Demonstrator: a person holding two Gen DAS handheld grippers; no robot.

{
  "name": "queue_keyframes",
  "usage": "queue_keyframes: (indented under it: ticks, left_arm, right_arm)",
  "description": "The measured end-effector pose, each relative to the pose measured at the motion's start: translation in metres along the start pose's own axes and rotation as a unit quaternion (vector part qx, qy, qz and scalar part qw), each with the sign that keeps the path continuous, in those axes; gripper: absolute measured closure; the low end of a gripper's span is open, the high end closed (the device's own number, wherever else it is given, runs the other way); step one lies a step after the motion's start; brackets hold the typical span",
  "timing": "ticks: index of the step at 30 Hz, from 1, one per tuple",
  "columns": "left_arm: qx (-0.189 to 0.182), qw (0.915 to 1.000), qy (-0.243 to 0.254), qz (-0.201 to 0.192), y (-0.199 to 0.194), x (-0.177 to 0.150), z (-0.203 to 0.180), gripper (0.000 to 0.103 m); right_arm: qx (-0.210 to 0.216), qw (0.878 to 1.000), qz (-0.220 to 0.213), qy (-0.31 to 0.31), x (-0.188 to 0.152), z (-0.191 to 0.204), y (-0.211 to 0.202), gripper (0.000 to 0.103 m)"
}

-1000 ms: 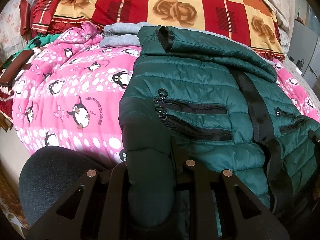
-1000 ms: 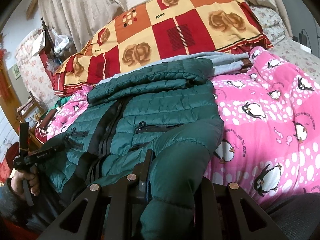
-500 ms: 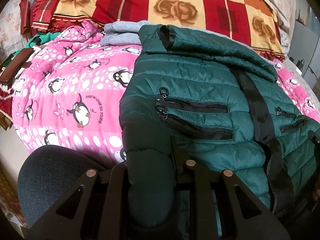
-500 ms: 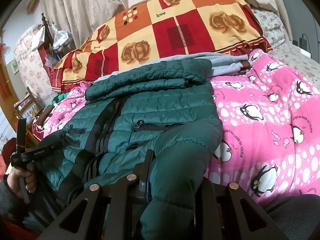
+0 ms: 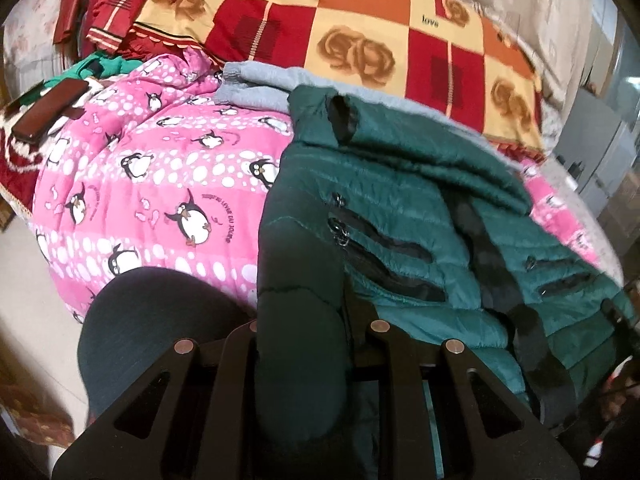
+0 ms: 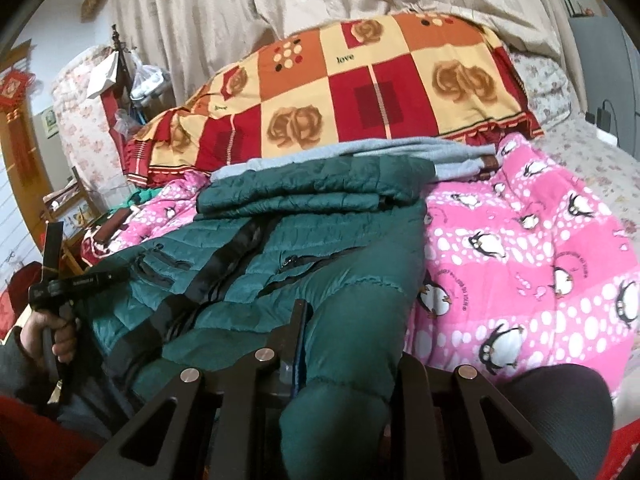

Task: Fold large clothes
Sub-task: 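Close both grippers on the jacket side edge and hold it, then lift the gripped jacket edge with both grippers and fold it over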

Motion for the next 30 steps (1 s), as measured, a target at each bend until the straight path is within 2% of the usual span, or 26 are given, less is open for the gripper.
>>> queue_keyframes:
  ticks: [4,7,14,17,20,23,25,30]
  left_arm:
    - [-0.040,0.9988,-0.025,-0.012,-0.030,0.007,-0.002,0.088]
    - [-0.053,0.9980,-0.020,-0.029,-0.050,0.015,-0.011,0.087]
    - [-0.076,0.9948,-0.032,-0.060,-0.063,0.050,-0.018,0.088]
    - [-0.091,0.9895,-0.063,-0.093,-0.065,0.076,-0.012,0.088]
    - [-0.108,0.9822,-0.108,-0.109,-0.060,0.093,-0.004,0.087]
    - [-0.102,0.9794,-0.126,-0.121,-0.049,0.108,-0.004,0.087]
    - [-0.088,0.9805,-0.119,-0.129,-0.039,0.120,-0.008,0.087]
    - [-0.080,0.9814,-0.108,-0.137,-0.017,0.149,-0.017,0.087]
  right_arm:
    - [0.003,0.999,-0.033,0.016,0.012,-0.002,-0.028,0.086]
    - [0.013,0.998,-0.053,0.009,0.026,0.004,-0.043,0.086]
    - [0.030,0.996,-0.081,-0.010,0.055,0.016,-0.042,0.089]
    - [0.031,0.994,-0.103,0.013,0.070,0.005,-0.040,0.089]
    - [0.030,0.991,-0.121,0.049,0.083,-0.011,-0.036,0.089]
    - [0.014,0.989,-0.132,0.062,0.096,-0.019,-0.026,0.089]
    - [0.003,0.988,-0.136,0.066,0.105,-0.023,-0.017,0.090]
    - [-0.020,0.987,-0.141,0.075,0.130,-0.037,0.009,0.090]
Point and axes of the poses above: each gripper's, at about its wrist camera, not at the fingertips, and y roughly the way its jaws point, z to its left, x to its top, the point moved 7 cm from there along y, roughly the way its jaws point, and after that the axes turned 2 degrees about -y, right-handed, at the moved point
